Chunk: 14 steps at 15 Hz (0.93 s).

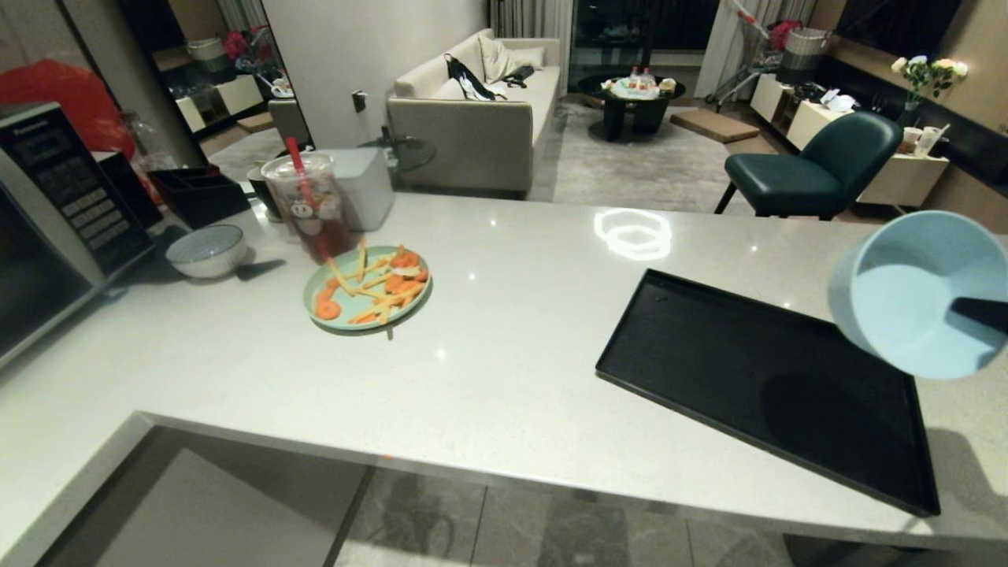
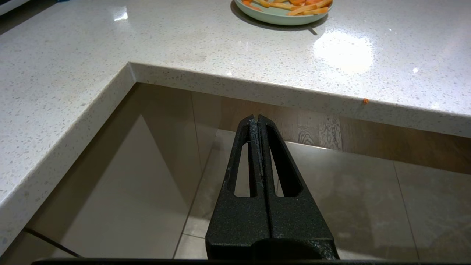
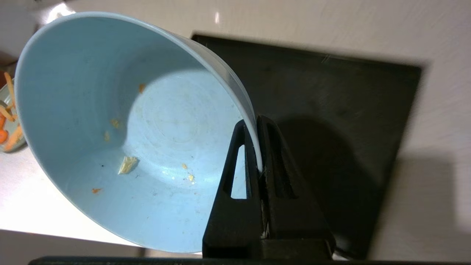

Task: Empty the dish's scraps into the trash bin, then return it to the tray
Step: Put the bowl back to the table

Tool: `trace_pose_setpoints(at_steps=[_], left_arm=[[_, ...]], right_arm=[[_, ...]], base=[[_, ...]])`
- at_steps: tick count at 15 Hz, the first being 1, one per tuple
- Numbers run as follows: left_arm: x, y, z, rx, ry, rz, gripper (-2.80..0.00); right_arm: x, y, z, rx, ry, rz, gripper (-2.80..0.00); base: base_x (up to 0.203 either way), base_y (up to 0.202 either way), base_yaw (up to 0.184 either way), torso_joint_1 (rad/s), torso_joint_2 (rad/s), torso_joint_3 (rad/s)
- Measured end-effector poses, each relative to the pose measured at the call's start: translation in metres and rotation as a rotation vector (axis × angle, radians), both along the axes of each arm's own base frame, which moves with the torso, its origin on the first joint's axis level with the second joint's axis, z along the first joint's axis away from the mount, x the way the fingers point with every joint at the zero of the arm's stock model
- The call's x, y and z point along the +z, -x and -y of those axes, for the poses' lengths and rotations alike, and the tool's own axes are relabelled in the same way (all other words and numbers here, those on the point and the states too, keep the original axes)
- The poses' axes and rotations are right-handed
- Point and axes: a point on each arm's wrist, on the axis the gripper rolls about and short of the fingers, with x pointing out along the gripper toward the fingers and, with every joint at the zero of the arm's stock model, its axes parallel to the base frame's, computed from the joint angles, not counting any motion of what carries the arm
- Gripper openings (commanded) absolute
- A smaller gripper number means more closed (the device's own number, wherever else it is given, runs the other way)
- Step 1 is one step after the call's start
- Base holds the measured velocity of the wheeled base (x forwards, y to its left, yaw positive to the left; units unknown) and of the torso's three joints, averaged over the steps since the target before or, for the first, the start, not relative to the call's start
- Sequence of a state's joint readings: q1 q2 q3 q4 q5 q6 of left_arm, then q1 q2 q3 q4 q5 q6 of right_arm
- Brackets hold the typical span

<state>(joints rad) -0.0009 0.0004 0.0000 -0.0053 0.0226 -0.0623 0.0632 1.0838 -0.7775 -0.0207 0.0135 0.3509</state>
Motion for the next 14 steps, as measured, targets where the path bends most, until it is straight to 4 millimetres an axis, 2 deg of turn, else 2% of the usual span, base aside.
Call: trace_pose_setpoints(at_steps=[4,7,10,14], left_arm=[[0.0,0.0,0.0,0.0,0.0,0.0,-2.8],[0.0,0.0,0.0,0.0,0.0,0.0,-2.8],[0.0,0.0,0.0,0.0,0.0,0.0,-2.8],[0.0,0.0,0.0,0.0,0.0,0.0,-2.8]], right_arm=[[-0.013,-0.09,-0.033,-0.035,-0.295,-0.287,-2.8],[-0.038,-0.136,-0.062,-0.127,-0.463,-0.497,-2.8],[-0.066,-0.158,-0.074,-0.189,-0.493,-0.613,-2.8],[-0.082,-0.161,-0.075,-0.254,-0.514,-0.701,-2.8]], base=[[0.0,0.0,0.0,0.0,0.0,0.0],[0.0,0.0,0.0,0.0,0.0,0.0],[0.0,0.0,0.0,0.0,0.0,0.0],[0.0,0.0,0.0,0.0,0.0,0.0]])
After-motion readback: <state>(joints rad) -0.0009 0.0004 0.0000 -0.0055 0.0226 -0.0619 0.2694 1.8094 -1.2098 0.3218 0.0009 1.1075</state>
